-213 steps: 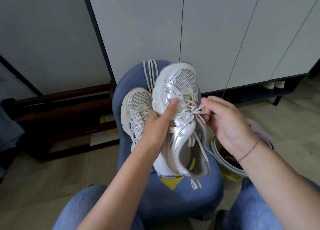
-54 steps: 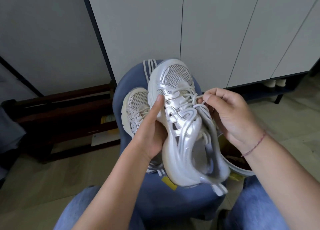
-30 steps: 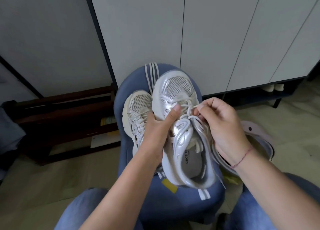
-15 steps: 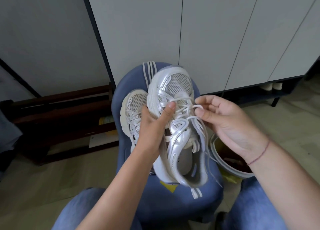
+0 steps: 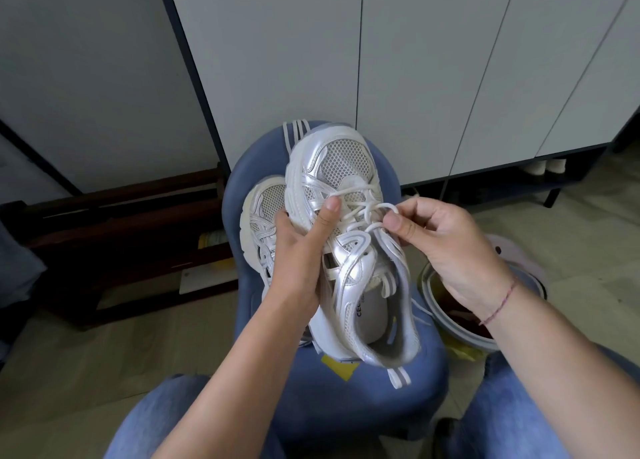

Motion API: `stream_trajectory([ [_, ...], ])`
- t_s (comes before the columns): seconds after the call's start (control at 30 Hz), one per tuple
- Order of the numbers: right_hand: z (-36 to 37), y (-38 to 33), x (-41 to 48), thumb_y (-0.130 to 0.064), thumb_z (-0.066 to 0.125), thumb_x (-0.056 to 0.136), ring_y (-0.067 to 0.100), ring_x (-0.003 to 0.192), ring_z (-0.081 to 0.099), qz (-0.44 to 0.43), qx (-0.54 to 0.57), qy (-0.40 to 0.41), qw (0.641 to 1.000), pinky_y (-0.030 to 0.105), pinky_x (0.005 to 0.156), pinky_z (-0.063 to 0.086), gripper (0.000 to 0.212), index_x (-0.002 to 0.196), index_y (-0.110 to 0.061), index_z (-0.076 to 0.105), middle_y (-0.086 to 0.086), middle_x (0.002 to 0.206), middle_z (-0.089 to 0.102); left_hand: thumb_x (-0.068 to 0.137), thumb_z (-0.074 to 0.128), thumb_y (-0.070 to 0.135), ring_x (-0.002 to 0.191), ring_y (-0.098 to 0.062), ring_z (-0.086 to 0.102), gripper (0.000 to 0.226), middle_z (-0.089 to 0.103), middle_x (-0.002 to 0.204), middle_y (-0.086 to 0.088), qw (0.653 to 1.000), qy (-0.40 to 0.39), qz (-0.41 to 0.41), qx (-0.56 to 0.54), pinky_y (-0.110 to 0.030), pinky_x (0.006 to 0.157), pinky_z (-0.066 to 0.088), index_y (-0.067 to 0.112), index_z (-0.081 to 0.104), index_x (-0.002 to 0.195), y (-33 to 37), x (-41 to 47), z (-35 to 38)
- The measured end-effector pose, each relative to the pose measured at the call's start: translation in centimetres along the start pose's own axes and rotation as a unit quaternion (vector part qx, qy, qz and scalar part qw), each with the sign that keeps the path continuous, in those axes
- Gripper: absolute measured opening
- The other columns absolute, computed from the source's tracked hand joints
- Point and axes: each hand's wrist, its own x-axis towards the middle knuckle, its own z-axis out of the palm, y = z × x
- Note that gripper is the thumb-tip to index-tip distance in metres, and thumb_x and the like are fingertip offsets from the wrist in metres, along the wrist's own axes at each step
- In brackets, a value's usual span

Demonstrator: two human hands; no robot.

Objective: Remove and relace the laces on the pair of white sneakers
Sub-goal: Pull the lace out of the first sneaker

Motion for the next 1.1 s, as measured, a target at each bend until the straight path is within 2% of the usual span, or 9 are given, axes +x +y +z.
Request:
stream_trajectory([
  [0.2, -0.3, -0.8, 0.2, -0.026, 0.057, 0.079, 0.012, 0.063, 0.045, 0.073, 0.122, -0.008, 0.99, 0.021, 0.064, 0.042, 0.02, 0.077, -0.006, 0.059, 0.003, 0.066, 0.053, 0.073, 0.082, 0.042, 0.104, -0.026, 0.071, 0.063, 0.07, 0.119, -0.007, 1.0, -0.007, -0.003, 0.025, -0.054, 0.095, 0.053, 0.02, 0.047, 0.121, 0.2, 0.2, -0.1],
  [0.3, -0.7, -1.4, 0.5, -0.027, 0.047, 0.086, 0.008, 0.053, 0.035, 0.166, 0.309, -0.058, 0.935, 0.017, 0.054, 0.039, 0.028, 0.062, -0.014, 0.052, -0.002, 0.061, 0.041, 0.071, 0.085, 0.043, 0.106, -0.027, 0.07, 0.069, 0.069, 0.12, -0.009, 0.999, -0.008, 0.007, 0.042, -0.054, 0.096, 0.053, 0.017, 0.047, 0.122, 0.0, 0.4, -0.2],
  [0.37, -1.0, -1.3, 0.7, -0.027, 0.045, 0.088, 0.007, 0.051, 0.035, 0.193, 0.334, -0.065, 0.92, 0.017, 0.052, 0.038, 0.032, 0.06, -0.017, 0.053, -0.003, 0.062, 0.039, 0.068, 0.085, 0.043, 0.107, -0.028, 0.069, 0.072, 0.068, 0.121, -0.01, 0.998, -0.012, 0.01, 0.053, -0.054, 0.096, 0.052, 0.016, 0.046, 0.123, -0.3, 0.6, -0.3],
  [0.53, -0.7, 0.1, 0.6, -0.045, 0.056, 0.082, 0.016, 0.071, 0.051, 0.095, 0.141, -0.029, 0.985, 0.021, 0.064, 0.047, 0.046, 0.095, -0.002, 0.065, 0.011, 0.082, 0.057, 0.071, 0.083, 0.039, 0.105, -0.027, 0.071, 0.07, 0.07, 0.119, -0.008, 1.0, -0.008, -0.009, 0.02, -0.054, 0.097, 0.052, 0.019, 0.046, 0.128, -0.5, 0.8, -0.6],
  [0.67, -0.5, 0.8, 0.2, -0.038, 0.073, 0.072, 0.02, 0.082, 0.065, 0.0, 0.026, 0.009, 1.0, 0.027, 0.08, 0.052, 0.032, 0.088, -0.01, 0.074, 0.016, 0.089, 0.071, 0.075, 0.082, 0.036, 0.106, -0.03, 0.07, 0.075, 0.068, 0.123, -0.012, 1.0, -0.015, -0.01, -0.003, -0.055, 0.095, 0.053, 0.015, 0.044, 0.136, -0.3, 0.7, -0.6],
  [0.83, -0.2, 0.5, 0.1, -0.029, 0.063, 0.089, 0.022, 0.072, 0.055, -0.023, -0.086, 0.023, 0.996, 0.037, 0.073, 0.047, 0.029, 0.08, -0.002, 0.064, 0.02, 0.075, 0.063, 0.073, 0.082, 0.038, 0.104, -0.027, 0.071, 0.071, 0.069, 0.121, -0.009, 1.0, -0.011, -0.008, 0.014, -0.054, 0.095, 0.053, 0.016, 0.044, 0.129, -0.5, 0.5, -0.4],
  [0.93, -0.4, -0.6, 0.3, -0.021, 0.052, 0.093, 0.014, 0.056, 0.045, 0.063, 0.106, 0.017, 0.992, 0.023, 0.059, 0.042, 0.025, 0.073, -0.006, 0.052, 0.003, 0.06, 0.051, 0.074, 0.08, 0.038, 0.104, -0.028, 0.071, 0.067, 0.069, 0.12, -0.01, 1.0, -0.013, -0.004, 0.012, -0.055, 0.095, 0.053, 0.016, 0.045, 0.127, -0.4, 0.4, -0.3],
  [1.0, -0.7, -1.4, 0.5, -0.023, 0.048, 0.089, 0.007, 0.048, 0.039, 0.134, 0.333, -0.009, 0.933, 0.016, 0.051, 0.039, 0.02, 0.071, -0.013, 0.048, -0.004, 0.056, 0.043, 0.076, 0.082, 0.038, 0.105, -0.027, 0.071, 0.069, 0.069, 0.121, -0.008, 1.0, -0.015, 0.0, 0.007, -0.054, 0.096, 0.053, 0.018, 0.044, 0.129, -0.3, 0.5, -0.2],
  [1.1, -0.8, -1.0, 0.8, -0.027, 0.05, 0.088, 0.004, 0.046, 0.038, 0.17, 0.416, -0.005, 0.893, 0.014, 0.05, 0.038, 0.019, 0.072, -0.016, 0.05, -0.007, 0.057, 0.041, 0.071, 0.083, 0.039, 0.104, -0.025, 0.071, 0.073, 0.07, 0.12, -0.006, 1.0, -0.005, 0.0, 0.002, -0.053, 0.096, 0.053, 0.019, 0.044, 0.13, -0.3, 0.5, -0.1],
])
